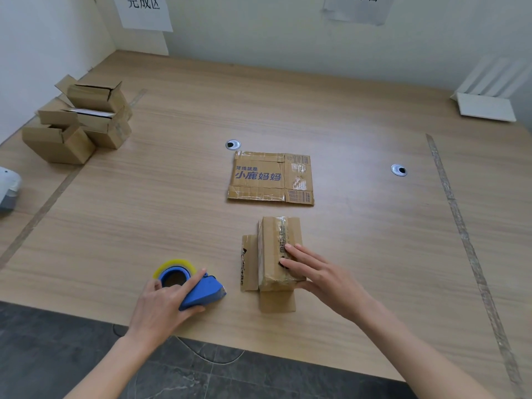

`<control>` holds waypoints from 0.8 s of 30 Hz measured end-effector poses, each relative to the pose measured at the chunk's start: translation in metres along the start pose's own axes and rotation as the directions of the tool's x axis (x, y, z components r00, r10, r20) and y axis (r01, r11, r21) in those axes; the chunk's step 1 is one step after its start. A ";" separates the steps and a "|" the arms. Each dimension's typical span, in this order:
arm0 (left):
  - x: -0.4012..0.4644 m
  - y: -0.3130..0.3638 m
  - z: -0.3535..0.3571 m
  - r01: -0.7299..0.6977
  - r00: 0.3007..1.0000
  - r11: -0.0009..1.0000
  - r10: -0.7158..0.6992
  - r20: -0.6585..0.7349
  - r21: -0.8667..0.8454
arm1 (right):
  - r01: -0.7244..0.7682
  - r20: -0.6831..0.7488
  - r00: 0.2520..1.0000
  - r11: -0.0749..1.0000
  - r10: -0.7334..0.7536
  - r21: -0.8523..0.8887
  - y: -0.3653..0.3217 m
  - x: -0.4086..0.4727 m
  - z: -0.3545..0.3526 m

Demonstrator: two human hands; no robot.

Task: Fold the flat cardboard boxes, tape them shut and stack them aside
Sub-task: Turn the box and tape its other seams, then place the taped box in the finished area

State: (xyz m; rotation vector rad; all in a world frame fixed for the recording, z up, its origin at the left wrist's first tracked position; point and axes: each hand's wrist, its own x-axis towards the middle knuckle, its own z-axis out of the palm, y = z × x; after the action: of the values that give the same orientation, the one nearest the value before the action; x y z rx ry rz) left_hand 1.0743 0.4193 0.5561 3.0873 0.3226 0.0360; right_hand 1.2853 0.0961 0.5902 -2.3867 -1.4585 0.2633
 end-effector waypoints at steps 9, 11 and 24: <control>0.021 0.005 -0.038 -0.040 0.991 0.999 0.037 -0.125 -0.023 | -0.017 0.031 0.999 0.999 0.016 0.027 -0.008 0.006 -0.005; 0.033 0.010 -0.050 -0.012 0.982 0.999 0.002 -0.188 -0.048 | -0.020 0.040 0.999 0.998 0.018 0.053 -0.013 0.008 -0.009; 0.116 0.113 -0.066 0.242 0.963 0.824 -0.141 0.228 -0.513 | -0.482 -0.046 0.792 0.670 0.609 0.565 -0.029 0.026 -0.012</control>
State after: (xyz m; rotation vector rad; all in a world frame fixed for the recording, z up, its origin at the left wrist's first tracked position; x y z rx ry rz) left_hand 1.2096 0.3353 0.6287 2.4627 0.5132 -0.1362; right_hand 1.2774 0.1292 0.6124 -2.2126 -0.4220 0.4437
